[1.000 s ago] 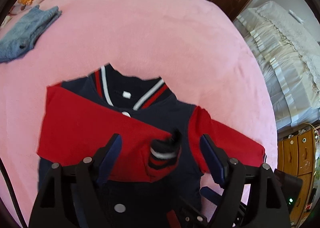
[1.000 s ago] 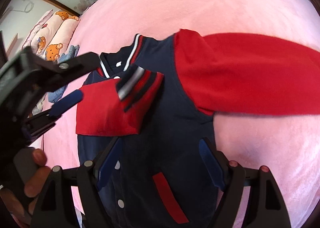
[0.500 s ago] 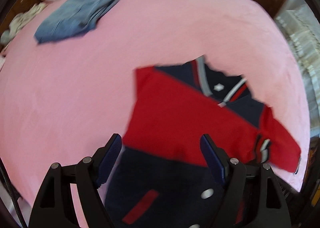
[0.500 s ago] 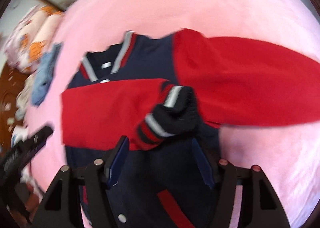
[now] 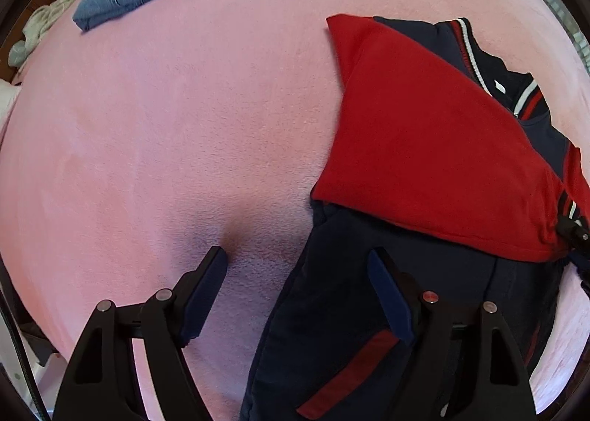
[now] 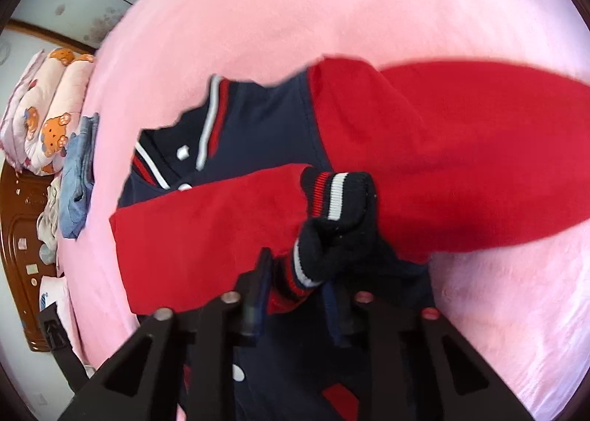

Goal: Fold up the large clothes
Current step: 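Open the left gripper and release the cuff on the jacket body, then move the right gripper to the cuff of the other red sleeve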

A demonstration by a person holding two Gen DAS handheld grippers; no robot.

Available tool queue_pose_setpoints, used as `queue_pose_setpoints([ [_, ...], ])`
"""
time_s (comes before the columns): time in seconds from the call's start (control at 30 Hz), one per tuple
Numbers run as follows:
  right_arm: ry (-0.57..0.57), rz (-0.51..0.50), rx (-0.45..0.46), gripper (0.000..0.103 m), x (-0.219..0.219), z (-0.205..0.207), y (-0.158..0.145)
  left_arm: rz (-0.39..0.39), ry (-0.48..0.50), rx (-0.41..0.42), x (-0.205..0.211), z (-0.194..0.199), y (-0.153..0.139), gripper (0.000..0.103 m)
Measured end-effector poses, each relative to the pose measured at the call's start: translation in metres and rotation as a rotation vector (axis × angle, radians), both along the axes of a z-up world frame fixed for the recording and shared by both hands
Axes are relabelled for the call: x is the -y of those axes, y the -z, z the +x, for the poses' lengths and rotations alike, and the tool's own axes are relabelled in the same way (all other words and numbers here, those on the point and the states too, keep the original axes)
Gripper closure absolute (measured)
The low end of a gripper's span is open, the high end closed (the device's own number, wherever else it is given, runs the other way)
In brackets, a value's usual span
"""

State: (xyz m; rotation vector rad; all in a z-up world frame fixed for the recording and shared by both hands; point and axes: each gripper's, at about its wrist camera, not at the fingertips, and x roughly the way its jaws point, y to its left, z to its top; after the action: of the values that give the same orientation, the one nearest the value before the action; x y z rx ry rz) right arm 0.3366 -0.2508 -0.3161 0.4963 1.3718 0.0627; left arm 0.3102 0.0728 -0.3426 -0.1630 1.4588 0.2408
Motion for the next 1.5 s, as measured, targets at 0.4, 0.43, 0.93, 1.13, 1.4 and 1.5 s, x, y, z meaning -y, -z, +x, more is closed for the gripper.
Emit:
queue_pose_setpoints([
  [0.4,0.077,0.013,0.013,0.084,0.024,0.007,0.004,-0.062,-0.061,0.052,-0.018,-0.002,0.000,0.069],
  [0.43,0.102,0.046,-0.009,0.084,0.029,0.004,0.010,-0.066,-0.065,0.059,-0.021,-0.002,-0.001,0.071],
  [0.93,0.103,0.092,0.053,0.083,0.019,-0.016,-0.005,-0.218,-0.079,0.080,-0.052,-0.012,0.002,0.072],
  [1.13,0.090,0.091,0.087,0.084,0.003,-0.012,-0.015,-0.054,0.161,0.108,-0.030,-0.001,-0.012,0.072],
  [1.4,0.050,0.053,0.107,0.084,-0.015,-0.008,-0.022,-0.134,0.187,0.162,-0.039,0.021,-0.008,0.090],
  [1.5,0.051,0.052,0.108,0.084,-0.016,-0.008,-0.022,-0.182,0.116,0.169,-0.032,0.029,-0.005,0.091],
])
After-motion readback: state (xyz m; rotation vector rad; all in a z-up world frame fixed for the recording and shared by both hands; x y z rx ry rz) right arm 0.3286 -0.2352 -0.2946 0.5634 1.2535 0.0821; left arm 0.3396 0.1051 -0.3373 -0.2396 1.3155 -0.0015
